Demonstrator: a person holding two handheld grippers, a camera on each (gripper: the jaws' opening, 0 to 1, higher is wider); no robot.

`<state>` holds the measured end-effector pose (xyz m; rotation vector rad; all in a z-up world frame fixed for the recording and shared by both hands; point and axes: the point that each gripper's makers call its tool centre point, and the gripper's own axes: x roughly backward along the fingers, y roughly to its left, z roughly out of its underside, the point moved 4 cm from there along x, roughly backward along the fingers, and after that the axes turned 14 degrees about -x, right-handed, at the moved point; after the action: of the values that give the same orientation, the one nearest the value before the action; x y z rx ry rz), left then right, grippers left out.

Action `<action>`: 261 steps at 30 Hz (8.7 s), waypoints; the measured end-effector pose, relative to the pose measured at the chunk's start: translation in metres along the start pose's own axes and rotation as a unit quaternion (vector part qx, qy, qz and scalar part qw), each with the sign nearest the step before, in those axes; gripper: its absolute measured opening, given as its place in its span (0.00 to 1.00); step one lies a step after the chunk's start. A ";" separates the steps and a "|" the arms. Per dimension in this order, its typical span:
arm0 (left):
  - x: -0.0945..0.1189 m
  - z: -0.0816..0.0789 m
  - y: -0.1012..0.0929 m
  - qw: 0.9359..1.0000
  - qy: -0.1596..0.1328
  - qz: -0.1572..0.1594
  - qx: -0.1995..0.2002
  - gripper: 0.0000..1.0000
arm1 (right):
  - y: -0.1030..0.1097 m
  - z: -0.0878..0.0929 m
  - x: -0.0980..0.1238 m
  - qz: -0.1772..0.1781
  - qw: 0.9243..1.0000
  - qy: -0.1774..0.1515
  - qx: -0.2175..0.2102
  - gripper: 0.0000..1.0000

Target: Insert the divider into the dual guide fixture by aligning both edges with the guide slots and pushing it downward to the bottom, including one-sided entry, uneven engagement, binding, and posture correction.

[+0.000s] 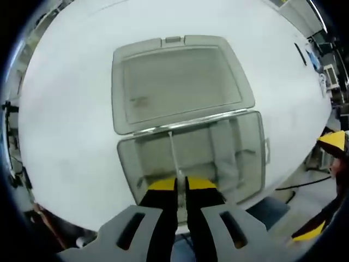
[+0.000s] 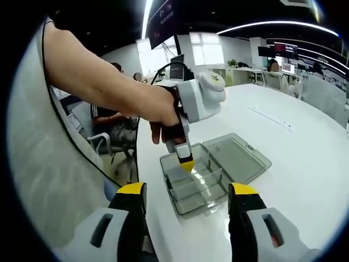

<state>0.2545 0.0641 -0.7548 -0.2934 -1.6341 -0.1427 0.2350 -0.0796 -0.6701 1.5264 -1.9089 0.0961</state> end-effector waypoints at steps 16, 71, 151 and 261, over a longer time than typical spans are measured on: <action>0.001 0.002 0.002 0.999 -0.041 0.018 0.016 0.04 | 0.003 0.002 0.002 0.005 1.000 -0.003 -0.002 0.58; 0.013 0.010 0.002 0.994 -0.077 0.076 0.012 0.00 | 0.010 0.000 -0.009 0.013 1.000 -0.001 -0.003 0.58; 0.058 0.001 -0.014 0.941 -0.302 0.145 -0.047 0.46 | -0.009 0.002 -0.022 0.037 0.999 0.017 -0.037 0.60; 0.083 0.019 -0.042 0.878 -0.439 0.082 -0.175 0.92 | -0.086 0.068 0.082 0.160 0.982 0.070 -0.076 0.57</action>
<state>0.2197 0.0377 -0.6701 -0.8675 -2.4731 -0.1925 0.2737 -0.2050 -0.7073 1.0747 -1.9834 0.1903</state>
